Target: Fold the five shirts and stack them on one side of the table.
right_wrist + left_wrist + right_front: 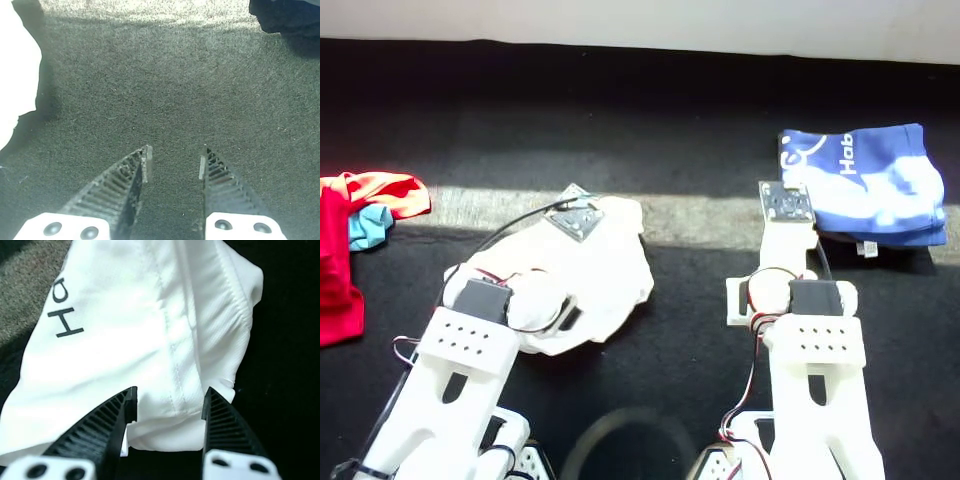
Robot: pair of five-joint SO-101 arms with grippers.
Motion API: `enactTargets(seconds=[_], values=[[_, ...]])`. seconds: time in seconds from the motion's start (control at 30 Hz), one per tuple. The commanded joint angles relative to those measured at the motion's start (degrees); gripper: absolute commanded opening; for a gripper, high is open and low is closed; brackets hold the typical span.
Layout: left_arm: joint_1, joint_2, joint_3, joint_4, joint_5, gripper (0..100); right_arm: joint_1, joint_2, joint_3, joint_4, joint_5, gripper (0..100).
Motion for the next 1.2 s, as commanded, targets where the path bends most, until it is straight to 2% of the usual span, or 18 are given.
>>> enactTargets(seconds=[0.0,0.07,0.17,0.23,0.37,0.53,0.63,0.73,0.97,1.03,1.17], values=[[0.7,-0.4,1.0,-3.6,1.0,22,-0.4,-0.7,-0.7,-0.8,-0.1,15.9],[0.4,-0.4,1.8,-4.2,0.9,18,-0.4,-0.7,-0.6,-0.8,-0.1,15.9],[0.2,-0.7,1.5,-4.2,1.0,0,-0.4,-0.7,-0.3,-0.8,-0.1,15.9],[0.2,-0.7,0.9,-4.4,1.0,3,-0.4,-0.7,-0.2,-0.8,-0.1,15.9],[-0.7,-0.8,-1.6,-4.1,1.0,1,-0.4,-0.7,-0.2,-0.8,-0.1,15.9],[-8.7,-0.5,-6.5,-4.5,0.9,1,-0.4,-0.7,-0.2,-0.8,-0.1,15.9],[-11.6,-0.4,-5.5,-6.2,0.7,1,-0.4,-0.7,-0.2,-0.8,-0.1,15.9],[-10.9,-0.4,-1.5,-7.0,0.6,1,-0.4,-0.7,-0.1,-2.2,-0.1,15.9],[-9.0,-0.9,0.2,-6.5,1.0,19,-0.5,-0.7,0.0,-3.6,-0.1,15.9],[-9.1,-0.9,-2.2,-3.6,1.1,20,-0.5,-0.7,0.0,-3.4,-0.1,15.9],[-7.2,-0.9,-8.6,7.7,0.7,20,-0.5,-0.7,0.0,-3.2,-0.2,15.9]])
